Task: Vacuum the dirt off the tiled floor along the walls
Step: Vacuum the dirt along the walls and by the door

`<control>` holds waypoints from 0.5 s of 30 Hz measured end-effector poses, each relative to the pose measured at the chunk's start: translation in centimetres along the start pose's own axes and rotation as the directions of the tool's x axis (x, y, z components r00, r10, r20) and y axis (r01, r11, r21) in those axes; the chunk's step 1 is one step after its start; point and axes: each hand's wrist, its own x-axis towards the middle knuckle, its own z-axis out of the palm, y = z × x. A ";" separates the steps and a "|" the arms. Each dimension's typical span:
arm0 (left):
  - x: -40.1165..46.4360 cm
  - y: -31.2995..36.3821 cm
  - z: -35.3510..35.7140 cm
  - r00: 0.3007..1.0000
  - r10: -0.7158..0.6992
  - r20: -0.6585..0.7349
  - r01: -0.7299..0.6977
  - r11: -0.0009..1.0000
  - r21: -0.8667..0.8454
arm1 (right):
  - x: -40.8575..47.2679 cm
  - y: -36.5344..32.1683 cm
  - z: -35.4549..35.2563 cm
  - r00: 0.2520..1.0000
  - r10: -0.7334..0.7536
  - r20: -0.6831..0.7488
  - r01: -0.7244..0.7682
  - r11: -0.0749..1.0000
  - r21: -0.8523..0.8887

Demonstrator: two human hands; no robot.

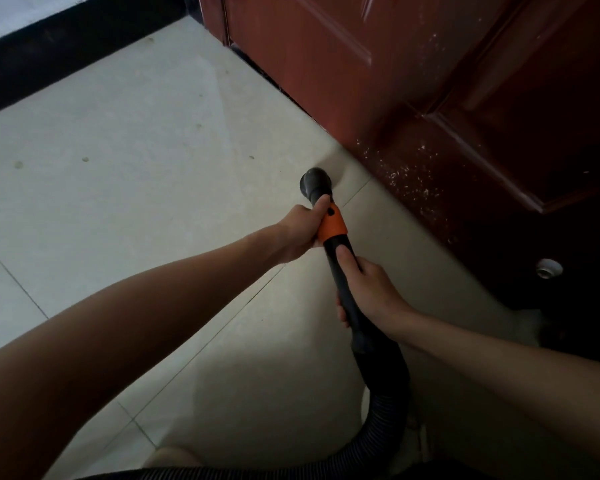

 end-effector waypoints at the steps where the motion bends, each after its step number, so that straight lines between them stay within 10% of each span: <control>1: 0.1 0.2 -0.5 1.000 0.015 -0.027 -0.016 1.000 -0.009 | 0.5 -0.3 0.3 1.000 -0.007 0.009 0.007 1.000 -0.006; 8: -1.0 -1.3 -5.2 0.963 0.042 -0.268 -0.068 0.994 -0.086 | 2.2 -1.2 3.4 0.976 -0.082 0.200 0.094 0.994 -0.055; 15: 0.4 0.1 -3.1 0.980 0.077 -0.181 -0.076 0.997 0.012 | 3.3 -0.5 1.5 0.993 -0.085 0.085 0.086 0.996 -0.011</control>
